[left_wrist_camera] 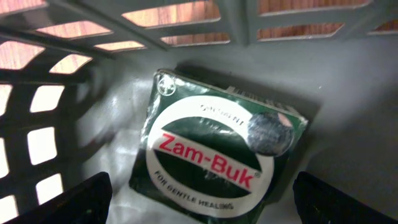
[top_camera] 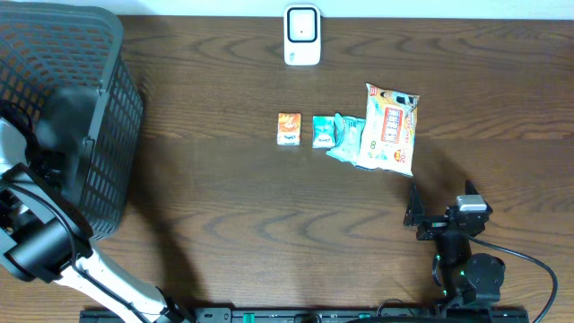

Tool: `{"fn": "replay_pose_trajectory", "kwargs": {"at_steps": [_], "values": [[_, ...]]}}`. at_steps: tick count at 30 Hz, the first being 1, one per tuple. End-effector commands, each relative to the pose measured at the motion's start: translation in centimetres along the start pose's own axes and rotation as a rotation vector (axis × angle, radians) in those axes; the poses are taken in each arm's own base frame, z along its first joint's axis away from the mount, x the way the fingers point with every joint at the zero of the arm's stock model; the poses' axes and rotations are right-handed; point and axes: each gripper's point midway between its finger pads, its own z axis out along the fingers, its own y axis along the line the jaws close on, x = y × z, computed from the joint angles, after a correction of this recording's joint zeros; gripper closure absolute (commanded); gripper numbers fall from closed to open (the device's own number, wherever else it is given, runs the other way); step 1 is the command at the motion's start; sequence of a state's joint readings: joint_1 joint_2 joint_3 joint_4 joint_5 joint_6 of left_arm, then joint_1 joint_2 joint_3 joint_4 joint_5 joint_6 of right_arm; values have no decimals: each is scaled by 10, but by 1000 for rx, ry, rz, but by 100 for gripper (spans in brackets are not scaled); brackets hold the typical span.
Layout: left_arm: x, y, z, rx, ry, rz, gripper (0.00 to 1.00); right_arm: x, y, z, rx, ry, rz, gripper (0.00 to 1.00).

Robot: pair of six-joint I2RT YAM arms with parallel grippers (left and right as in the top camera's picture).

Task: Scan the item barcode
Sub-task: 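Return the left gripper into the basket toward the green Zam-Buk tin, then grasp the green Zam-Buk tin inside the basket with the left gripper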

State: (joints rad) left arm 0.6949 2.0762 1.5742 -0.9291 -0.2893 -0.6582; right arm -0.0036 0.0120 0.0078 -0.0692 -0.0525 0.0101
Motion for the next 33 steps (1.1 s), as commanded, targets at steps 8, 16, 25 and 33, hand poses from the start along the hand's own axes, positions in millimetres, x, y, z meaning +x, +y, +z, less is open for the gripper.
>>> {"fn": "replay_pose_trajectory", "kwargs": {"at_steps": [8, 16, 25, 33], "values": [[-7, -1, 11, 0, -18, -21, 26, 0, -1, 0, 4, -1, -8, 1], [5, 2, 15, -15, 17, 3, 34, 0, -1, 0, 4, -1, -7, 1], [45, -44, 1, 200, 167, 173, 34, 0, -1, 0, 4, -1, -8, 1], [71, -77, -42, 267, 102, 295, 34, 0, -1, 0, 4, -1, -7, 1]]}}
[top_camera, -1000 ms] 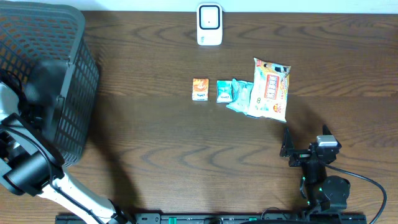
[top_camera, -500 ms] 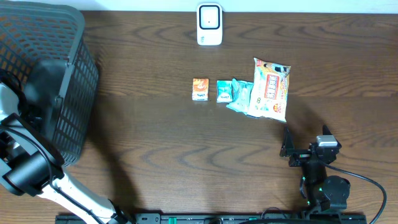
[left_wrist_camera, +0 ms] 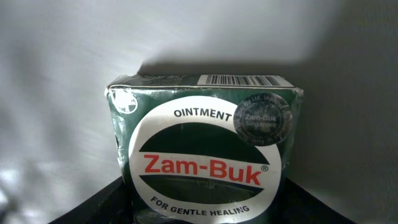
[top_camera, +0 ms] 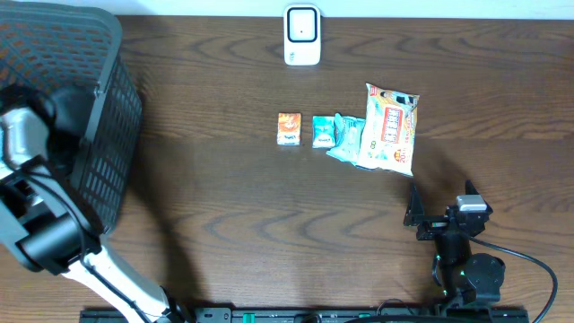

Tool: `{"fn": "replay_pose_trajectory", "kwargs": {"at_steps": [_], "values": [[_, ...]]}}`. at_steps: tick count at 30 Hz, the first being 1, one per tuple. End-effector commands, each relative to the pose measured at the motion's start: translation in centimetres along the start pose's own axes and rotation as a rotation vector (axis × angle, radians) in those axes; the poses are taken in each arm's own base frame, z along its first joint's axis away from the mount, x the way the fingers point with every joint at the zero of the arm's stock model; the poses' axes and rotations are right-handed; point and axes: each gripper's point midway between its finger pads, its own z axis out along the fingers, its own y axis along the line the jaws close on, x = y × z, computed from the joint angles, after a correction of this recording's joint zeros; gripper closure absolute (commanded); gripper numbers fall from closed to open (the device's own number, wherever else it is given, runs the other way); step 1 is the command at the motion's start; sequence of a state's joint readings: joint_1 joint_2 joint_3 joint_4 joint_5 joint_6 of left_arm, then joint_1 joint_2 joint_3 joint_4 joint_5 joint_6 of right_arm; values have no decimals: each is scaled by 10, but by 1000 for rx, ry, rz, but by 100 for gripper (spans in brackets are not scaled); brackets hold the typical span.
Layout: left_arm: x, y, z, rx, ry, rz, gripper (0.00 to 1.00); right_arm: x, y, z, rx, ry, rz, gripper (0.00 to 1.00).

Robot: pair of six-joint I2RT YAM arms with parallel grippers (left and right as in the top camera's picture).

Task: Scan the item barcode
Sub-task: 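Grasp the green Zam-Buk tin inside the basket with the left gripper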

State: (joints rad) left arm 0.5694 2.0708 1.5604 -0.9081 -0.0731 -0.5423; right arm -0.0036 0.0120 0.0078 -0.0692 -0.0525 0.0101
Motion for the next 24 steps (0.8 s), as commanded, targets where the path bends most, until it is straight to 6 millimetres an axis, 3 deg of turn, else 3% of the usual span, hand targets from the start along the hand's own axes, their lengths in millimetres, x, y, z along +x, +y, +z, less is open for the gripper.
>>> {"fn": "replay_pose_trajectory", "kwargs": {"at_steps": [1, 6, 15, 24], "values": [[14, -23, -23, 62, -27, 76, 34, 0, -1, 0, 4, -1, -8, 1], [5, -23, -36, 21, -117, 94, 30, 0, -1, 0, 4, -1, -7, 1], [0, -18, -23, 9, -103, 74, 17, 0, -1, 0, 4, -1, -7, 1], [1, -25, -4, 21, -76, 68, 16, 0, -1, 0, 4, -1, -7, 1]]}}
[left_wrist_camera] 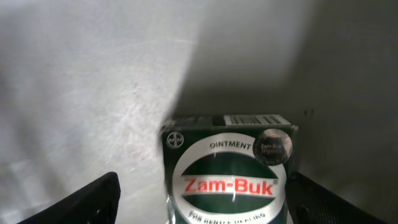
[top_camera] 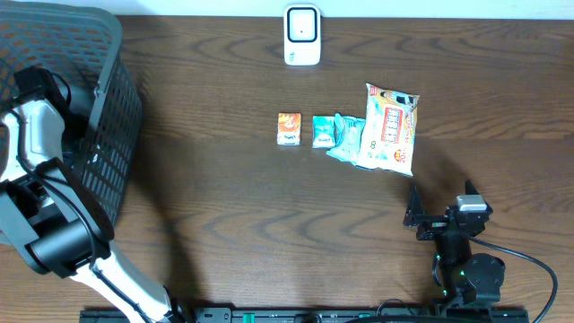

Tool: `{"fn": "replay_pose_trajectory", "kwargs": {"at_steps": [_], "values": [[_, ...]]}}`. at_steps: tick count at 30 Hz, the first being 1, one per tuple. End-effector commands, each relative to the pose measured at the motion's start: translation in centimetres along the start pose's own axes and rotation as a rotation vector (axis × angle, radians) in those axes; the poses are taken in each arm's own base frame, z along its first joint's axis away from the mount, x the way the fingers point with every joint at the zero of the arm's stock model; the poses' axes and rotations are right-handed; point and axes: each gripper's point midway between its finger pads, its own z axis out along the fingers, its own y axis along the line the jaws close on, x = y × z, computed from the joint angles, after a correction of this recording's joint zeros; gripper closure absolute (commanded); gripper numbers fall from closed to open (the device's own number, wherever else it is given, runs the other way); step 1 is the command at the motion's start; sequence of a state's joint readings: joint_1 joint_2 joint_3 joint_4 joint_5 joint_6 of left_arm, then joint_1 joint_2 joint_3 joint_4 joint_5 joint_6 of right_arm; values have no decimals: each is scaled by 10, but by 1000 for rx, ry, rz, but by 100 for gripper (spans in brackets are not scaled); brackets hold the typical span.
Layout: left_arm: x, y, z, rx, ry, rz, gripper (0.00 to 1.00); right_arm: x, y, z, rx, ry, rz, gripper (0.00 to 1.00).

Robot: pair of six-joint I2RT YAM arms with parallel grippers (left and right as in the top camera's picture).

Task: Scan the item barcode
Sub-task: 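Grasp the green Zam-Buk tin inside the basket with the left gripper, then lift the Zam-Buk tin out and carry it past the scanner face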

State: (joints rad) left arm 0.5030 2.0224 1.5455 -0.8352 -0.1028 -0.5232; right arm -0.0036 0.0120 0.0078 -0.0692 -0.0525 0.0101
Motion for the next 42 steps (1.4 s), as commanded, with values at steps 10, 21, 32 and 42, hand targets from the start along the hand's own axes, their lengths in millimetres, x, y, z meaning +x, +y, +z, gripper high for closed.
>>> {"fn": "replay_pose_trajectory", "kwargs": {"at_steps": [10, 21, 32, 42], "values": [[12, 2, 39, -48, 67, 8, 17, 0, -1, 0, 4, -1, -8, 1], [2, 1, 16, -23, 29, -3, 36, 0, -1, 0, 4, -1, -7, 1], [-42, 7, -115, 164, -262, -78, 36, 0, -1, 0, 4, -1, -7, 1], [-26, 10, -276, 554, -499, -152, 36, 0, -1, 0, 4, -1, -7, 1]]}}
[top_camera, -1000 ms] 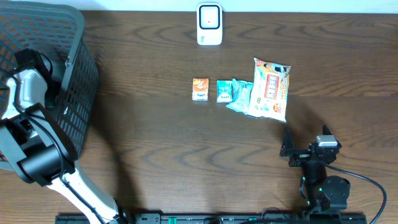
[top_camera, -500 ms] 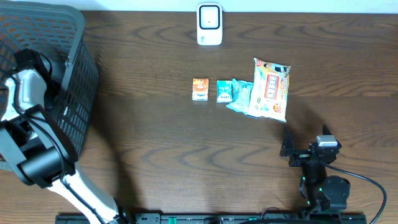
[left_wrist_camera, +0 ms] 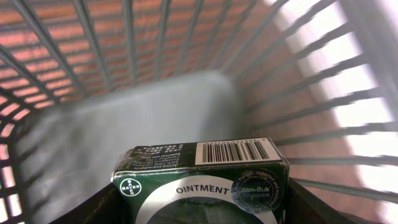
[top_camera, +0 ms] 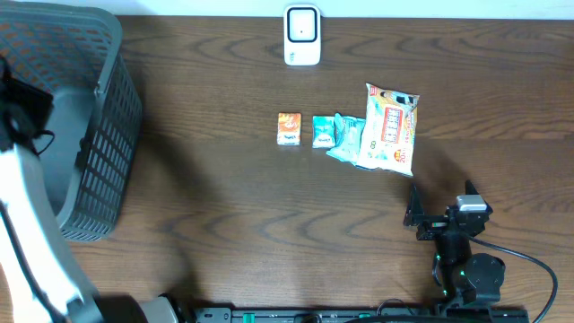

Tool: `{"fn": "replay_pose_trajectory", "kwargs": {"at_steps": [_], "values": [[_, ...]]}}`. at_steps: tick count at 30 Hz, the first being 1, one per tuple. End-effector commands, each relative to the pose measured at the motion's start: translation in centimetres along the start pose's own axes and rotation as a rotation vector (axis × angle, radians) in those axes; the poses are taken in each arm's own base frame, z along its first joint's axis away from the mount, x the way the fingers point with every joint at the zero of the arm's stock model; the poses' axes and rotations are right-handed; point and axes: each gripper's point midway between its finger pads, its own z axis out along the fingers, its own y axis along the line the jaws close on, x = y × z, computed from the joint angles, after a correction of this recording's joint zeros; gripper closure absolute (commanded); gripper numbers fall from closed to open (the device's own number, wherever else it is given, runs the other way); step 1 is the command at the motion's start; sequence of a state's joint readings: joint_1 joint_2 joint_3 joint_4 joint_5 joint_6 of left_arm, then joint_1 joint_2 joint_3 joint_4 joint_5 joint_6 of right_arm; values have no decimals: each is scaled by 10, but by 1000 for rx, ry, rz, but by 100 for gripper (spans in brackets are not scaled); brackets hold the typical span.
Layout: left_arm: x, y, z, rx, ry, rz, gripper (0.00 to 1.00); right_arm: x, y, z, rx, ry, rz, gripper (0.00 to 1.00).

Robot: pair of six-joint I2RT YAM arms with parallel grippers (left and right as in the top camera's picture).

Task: Scan the item barcode
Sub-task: 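Lift the Zam-Buk tin out and carry it past the scanner face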

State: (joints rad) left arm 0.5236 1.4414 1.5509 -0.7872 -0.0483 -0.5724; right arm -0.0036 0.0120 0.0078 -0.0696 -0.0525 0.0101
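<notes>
A dark green Zam-Buk ointment box (left_wrist_camera: 200,186) sits between the black fingers (left_wrist_camera: 106,208) of my left gripper (left_wrist_camera: 202,208), which is shut on it. The box's upper side shows a barcode (left_wrist_camera: 233,151). It hangs inside the grey mesh basket (top_camera: 108,108), with the basket floor (left_wrist_camera: 124,118) below it. In the overhead view the left gripper (top_camera: 22,99) is at the basket's left side and the box is hidden. The white scanner (top_camera: 302,34) stands at the table's far edge. My right gripper (top_camera: 413,205) rests near the front right, fingers together, holding nothing.
On the table lie a small orange box (top_camera: 288,128), a teal packet (top_camera: 323,131), a light blue packet (top_camera: 344,136) and a large snack bag (top_camera: 389,128), all in a row right of centre. The basket walls (left_wrist_camera: 298,93) surround the held box.
The left gripper and the Zam-Buk box were low over the grey basket floor; now they are higher, with the mesh walls in view behind. In the overhead view the arm has shifted left.
The left gripper was open over the Zam-Buk box lying in a corner of the basket. Then its fingers stood on both sides of the box. Then the box stayed between them over the floor, and now it is held higher inside the basket. The right arm has not moved.
</notes>
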Motion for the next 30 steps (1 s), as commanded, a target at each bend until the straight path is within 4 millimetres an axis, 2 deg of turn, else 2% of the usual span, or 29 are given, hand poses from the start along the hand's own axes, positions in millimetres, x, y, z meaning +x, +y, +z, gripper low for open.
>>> {"fn": "replay_pose_trajectory", "kwargs": {"at_steps": [1, 4, 6, 10, 13, 15, 18, 22, 30], "values": [[-3, -33, -43, 208, 1, -36, 36, 0, -1, 0, 4, -1, -7, 1], [12, -73, -80, 429, 54, 6, 36, 0, -1, 0, 4, -1, -7, 1], [29, -96, -98, 537, 103, 47, 36, 0, -1, 0, 4, -1, -8, 1], [74, -135, -119, 661, 216, 145, 36, 0, -1, 0, 4, -1, -7, 1], [116, -162, -132, 725, 296, 240, 36, 0, -1, 0, 4, -1, -8, 1], [141, -176, -136, 745, 321, 323, 36, 0, -1, 0, 4, -1, -7, 1], [176, -190, -128, 712, 326, 449, 36, 0, -1, 0, 4, -1, -8, 1], [229, -203, -105, 652, 355, 622, 36, 0, -1, 0, 4, -1, -8, 1], [331, -203, -27, 492, 455, 920, 35, 0, -1, 0, 4, -1, -8, 1]]}}
